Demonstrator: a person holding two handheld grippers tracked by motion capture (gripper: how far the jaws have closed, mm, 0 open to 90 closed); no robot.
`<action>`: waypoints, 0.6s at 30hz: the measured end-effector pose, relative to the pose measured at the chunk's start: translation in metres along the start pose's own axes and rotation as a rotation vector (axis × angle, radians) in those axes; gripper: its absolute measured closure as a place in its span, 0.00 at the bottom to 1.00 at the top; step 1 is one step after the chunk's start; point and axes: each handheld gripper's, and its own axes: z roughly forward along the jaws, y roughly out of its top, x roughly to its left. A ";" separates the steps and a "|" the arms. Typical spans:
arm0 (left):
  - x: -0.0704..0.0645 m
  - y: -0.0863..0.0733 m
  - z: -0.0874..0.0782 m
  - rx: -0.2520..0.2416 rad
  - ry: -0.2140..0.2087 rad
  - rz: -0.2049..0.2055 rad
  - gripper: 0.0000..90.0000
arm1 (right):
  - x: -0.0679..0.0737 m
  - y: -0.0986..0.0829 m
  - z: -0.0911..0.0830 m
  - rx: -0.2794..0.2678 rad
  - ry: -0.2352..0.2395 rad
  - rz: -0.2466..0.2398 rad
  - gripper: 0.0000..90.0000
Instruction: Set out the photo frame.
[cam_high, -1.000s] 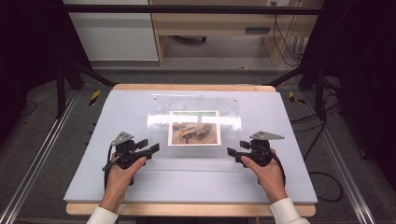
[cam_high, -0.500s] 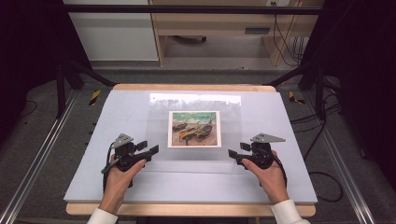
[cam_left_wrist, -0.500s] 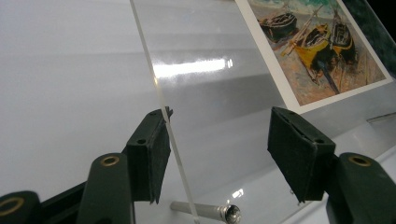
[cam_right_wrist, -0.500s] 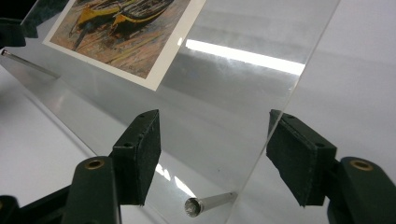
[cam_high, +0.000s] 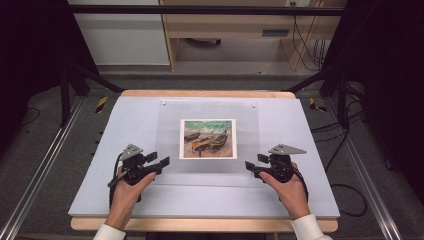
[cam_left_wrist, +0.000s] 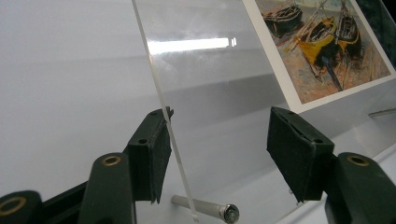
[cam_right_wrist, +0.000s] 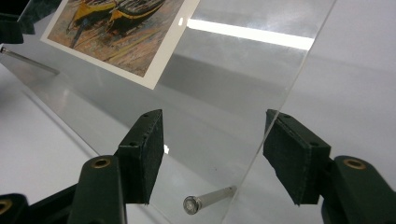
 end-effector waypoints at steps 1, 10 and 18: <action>0.000 0.000 0.000 0.001 0.000 0.002 0.44 | 0.000 0.000 0.000 -0.002 -0.001 -0.005 0.43; -0.002 -0.002 -0.004 0.005 0.009 0.018 0.46 | 0.002 -0.002 -0.003 -0.001 -0.006 -0.019 0.46; -0.003 -0.002 -0.006 0.010 0.009 0.026 0.47 | 0.003 -0.003 -0.005 -0.002 -0.012 -0.025 0.48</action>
